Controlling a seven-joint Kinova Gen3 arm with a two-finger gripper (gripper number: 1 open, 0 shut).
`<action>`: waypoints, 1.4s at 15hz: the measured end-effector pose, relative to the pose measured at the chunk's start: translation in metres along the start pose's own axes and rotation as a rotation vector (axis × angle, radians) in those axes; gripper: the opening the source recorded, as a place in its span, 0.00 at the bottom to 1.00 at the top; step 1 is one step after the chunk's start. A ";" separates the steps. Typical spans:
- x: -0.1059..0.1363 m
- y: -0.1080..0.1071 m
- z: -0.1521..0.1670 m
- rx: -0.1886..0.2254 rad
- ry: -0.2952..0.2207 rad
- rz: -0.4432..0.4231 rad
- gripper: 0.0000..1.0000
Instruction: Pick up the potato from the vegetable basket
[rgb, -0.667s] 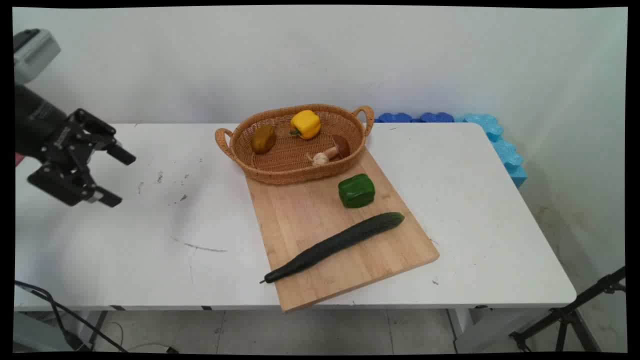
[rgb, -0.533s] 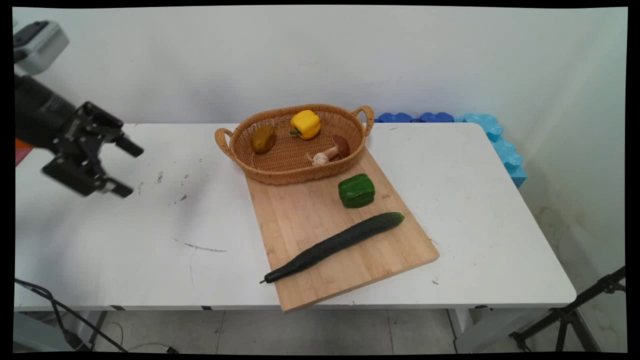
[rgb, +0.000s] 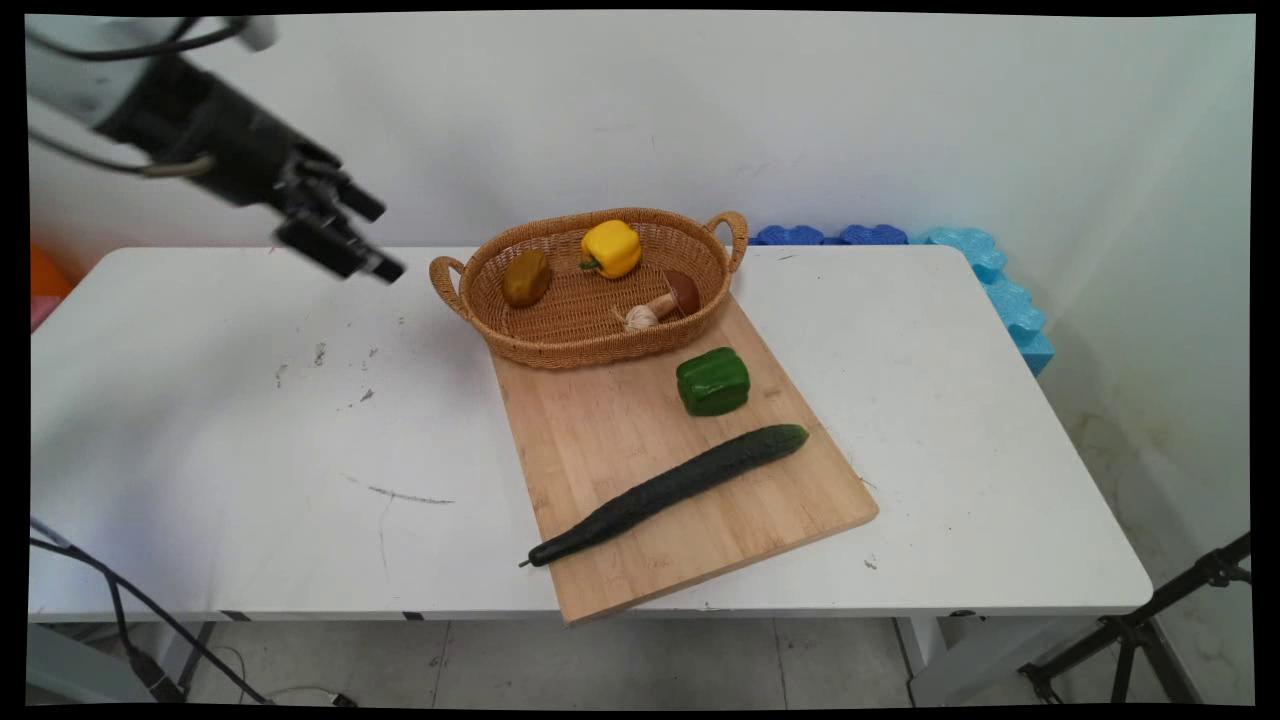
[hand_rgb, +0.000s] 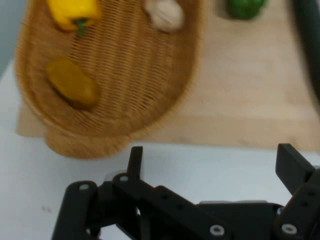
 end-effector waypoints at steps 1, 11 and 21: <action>0.009 -0.004 0.008 0.022 0.006 -0.022 1.00; 0.068 -0.053 0.105 0.225 0.002 -0.306 1.00; 0.077 -0.091 0.190 0.313 -0.061 -0.447 1.00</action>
